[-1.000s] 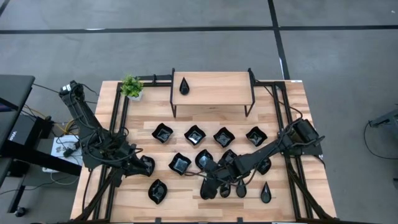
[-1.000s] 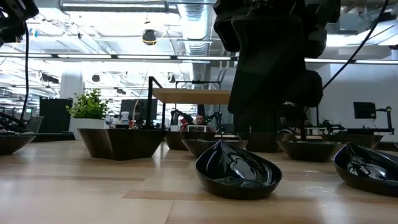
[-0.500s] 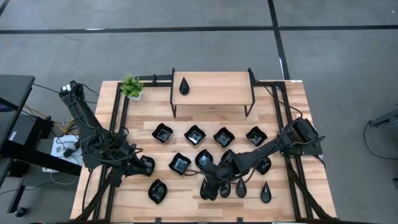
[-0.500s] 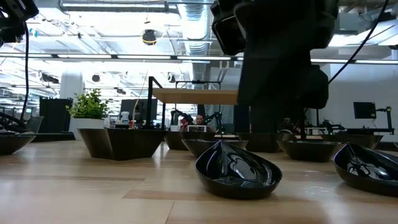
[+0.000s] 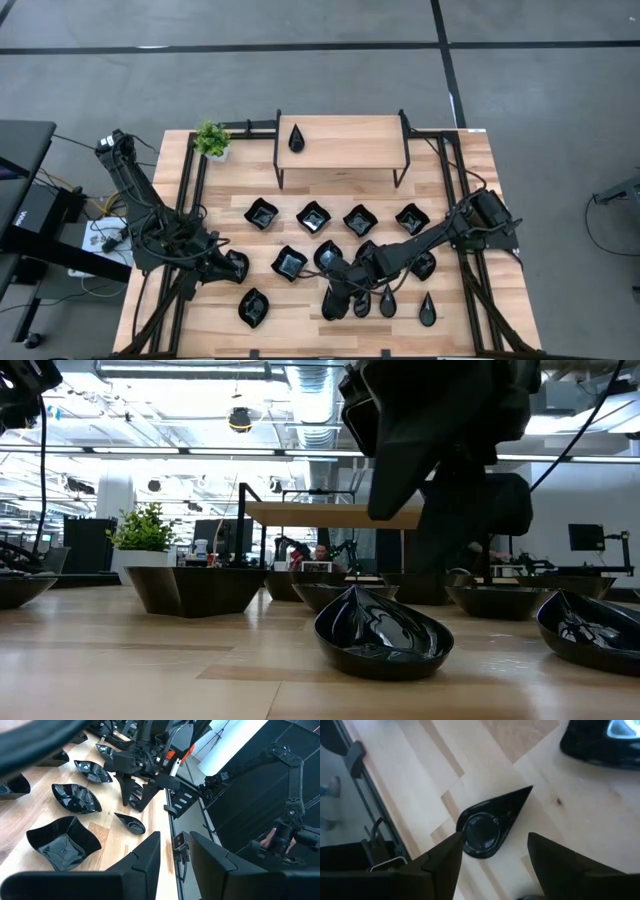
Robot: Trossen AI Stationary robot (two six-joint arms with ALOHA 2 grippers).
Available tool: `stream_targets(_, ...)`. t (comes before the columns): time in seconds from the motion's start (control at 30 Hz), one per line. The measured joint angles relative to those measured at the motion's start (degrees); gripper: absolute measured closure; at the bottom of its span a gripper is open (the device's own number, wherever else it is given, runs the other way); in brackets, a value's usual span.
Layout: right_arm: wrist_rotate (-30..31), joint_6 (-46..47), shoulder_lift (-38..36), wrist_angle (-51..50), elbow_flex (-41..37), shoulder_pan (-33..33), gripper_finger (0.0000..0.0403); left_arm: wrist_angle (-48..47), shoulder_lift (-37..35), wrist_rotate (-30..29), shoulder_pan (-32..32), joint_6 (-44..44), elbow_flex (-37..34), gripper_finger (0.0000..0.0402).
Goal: Pick & Place Mini shaped plates
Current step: Stack the black drop shaped plate on top of the black drop shaped plate on the shelf
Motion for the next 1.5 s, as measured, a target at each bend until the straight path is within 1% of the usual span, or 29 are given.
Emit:
stream_targets(0.37,2.3,-3.4,0.0,-1.6,0.0,-0.3,0.022,0.1,0.0,0.0,0.0,0.0,0.0,0.0298)
stream_targets(0.57,2.7,-3.8,1.0,-0.2,0.0,-0.4,0.0218,0.1,0.0,0.0,0.0,0.0,0.0,0.0298)
stream_targets(0.67,1.7,-3.7,2.7,2.9,0.2,-0.4,0.0211,0.1,0.0,0.0,0.0,0.0,0.0,0.0298)
stream_targets(0.8,2.0,-2.7,3.0,1.3,-0.1,-0.3,0.021,0.2,0.0,0.0,0.0,0.0,0.0,0.0298)
stream_targets(0.9,3.1,-3.1,2.2,0.3,0.0,-0.5,0.0216,0.2,0.0,0.0,0.0,0.0,0.0,0.0298)
stream_targets(1.3,2.6,-3.2,4.6,0.9,0.0,-0.5,0.0236,0.2,0.0,0.0,0.0,0.3,0.0,0.0298)
stream_targets(1.5,2.8,-3.2,4.7,0.6,0.0,-0.5,0.026,0.2,0.0,0.0,0.1,0.4,0.0,0.0298)
